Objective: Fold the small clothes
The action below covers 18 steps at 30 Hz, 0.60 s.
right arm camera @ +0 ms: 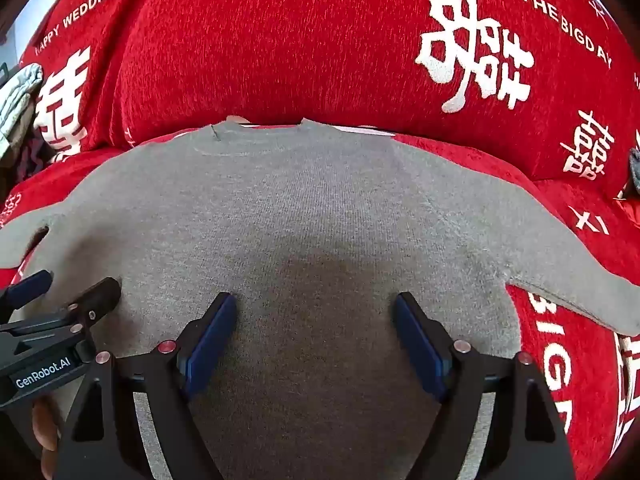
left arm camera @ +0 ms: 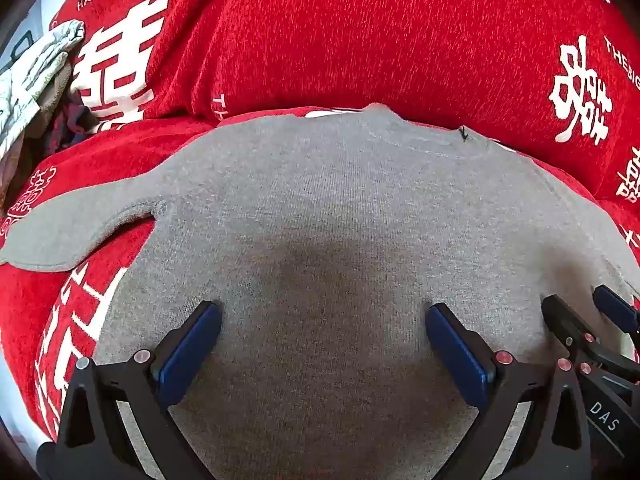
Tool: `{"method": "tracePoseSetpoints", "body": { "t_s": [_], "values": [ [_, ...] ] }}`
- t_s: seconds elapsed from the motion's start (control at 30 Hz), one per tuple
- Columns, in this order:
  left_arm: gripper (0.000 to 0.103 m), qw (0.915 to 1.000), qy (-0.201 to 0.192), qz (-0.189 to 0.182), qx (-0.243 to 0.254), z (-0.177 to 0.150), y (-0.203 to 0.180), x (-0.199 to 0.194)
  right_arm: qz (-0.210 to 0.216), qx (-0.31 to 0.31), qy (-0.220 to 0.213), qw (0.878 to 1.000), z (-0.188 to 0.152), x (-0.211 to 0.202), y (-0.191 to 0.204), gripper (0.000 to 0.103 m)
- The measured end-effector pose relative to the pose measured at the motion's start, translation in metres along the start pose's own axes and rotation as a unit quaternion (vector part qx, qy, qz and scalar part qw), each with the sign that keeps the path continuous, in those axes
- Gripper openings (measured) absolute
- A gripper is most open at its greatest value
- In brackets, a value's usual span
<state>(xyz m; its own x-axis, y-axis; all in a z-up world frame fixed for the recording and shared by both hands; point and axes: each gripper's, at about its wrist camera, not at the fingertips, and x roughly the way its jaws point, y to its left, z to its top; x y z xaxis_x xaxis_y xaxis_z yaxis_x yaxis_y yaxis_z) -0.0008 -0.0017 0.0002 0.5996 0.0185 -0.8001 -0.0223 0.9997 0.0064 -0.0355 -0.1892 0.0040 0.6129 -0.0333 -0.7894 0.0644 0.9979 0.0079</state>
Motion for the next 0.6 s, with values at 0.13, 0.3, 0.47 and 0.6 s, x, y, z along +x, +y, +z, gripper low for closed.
{"method": "tracePoseSetpoints", "body": {
  "t_s": [0.13,0.3,0.47,0.6],
  "values": [
    [0.103,1.0000,0.003,0.002,-0.001,0.0033,-0.0022,-0.0007,0.008,0.006,0.001,1.000,-0.0006,0.0004,-0.0016,0.083],
    [0.103,1.0000,0.002,-0.002,-0.005,0.0003,0.0011,-0.0005,0.006,0.005,0.001,1.000,-0.0020,0.0014,-0.0016,0.083],
    [0.103,1.0000,0.001,-0.004,-0.006,-0.0018,0.0027,-0.0020,0.006,0.004,0.001,1.000,-0.0040,0.0027,-0.0025,0.083],
    [0.103,1.0000,0.004,-0.003,-0.006,0.0006,0.0024,0.0002,0.005,0.002,0.001,1.000,-0.0011,0.0009,-0.0009,0.083]
  ]
}}
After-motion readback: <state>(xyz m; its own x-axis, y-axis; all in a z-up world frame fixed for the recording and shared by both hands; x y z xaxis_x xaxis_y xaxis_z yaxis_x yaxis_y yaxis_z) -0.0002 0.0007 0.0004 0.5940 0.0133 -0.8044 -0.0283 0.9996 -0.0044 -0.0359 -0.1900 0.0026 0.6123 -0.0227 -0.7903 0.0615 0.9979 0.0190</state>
